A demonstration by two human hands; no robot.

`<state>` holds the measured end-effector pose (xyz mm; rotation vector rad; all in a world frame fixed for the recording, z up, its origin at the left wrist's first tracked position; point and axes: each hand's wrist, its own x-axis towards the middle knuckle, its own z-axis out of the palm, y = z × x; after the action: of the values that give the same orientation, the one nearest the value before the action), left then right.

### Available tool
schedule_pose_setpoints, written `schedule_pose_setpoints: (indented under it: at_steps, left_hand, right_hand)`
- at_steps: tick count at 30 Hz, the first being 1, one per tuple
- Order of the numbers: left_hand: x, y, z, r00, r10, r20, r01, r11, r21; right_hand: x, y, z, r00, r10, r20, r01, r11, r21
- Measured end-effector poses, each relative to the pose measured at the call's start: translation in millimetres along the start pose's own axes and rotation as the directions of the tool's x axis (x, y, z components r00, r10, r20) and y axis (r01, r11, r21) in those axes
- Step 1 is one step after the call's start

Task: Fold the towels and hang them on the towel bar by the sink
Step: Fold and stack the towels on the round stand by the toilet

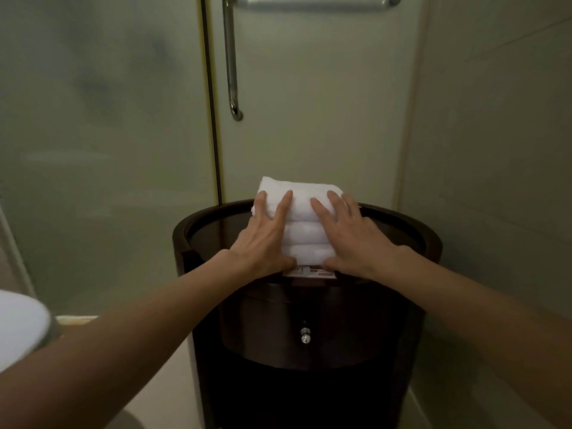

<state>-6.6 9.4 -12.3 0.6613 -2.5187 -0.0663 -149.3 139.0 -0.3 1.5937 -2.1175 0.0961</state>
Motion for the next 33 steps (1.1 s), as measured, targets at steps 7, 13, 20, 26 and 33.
schedule_pose_setpoints:
  at_steps: [7,13,20,26,33]
  left_hand:
    - [8,-4,8,0.997,0.042,-0.066,-0.043,0.999,-0.009]
    - [17,-8,-2,0.993,0.014,-0.12,-0.033,0.987,-0.159]
    - [13,2,-9,0.998,0.04,-0.046,-0.033,0.989,0.145]
    - [10,1,-4,0.976,0.165,-0.144,-0.058,0.83,0.555]
    - [23,8,-14,0.986,0.142,-0.084,-0.093,0.898,0.43]
  right_hand:
    - [8,-5,10,0.997,0.03,-0.07,-0.03,1.0,-0.009]
    - [8,-6,8,0.991,0.04,-0.125,-0.056,0.991,-0.125]
    - [13,-10,11,0.984,0.103,-0.142,-0.117,0.989,-0.091]
    - [16,-3,0,0.98,0.111,-0.167,-0.102,0.993,0.057]
    - [17,-4,-15,0.984,0.058,-0.169,-0.059,0.998,0.0]
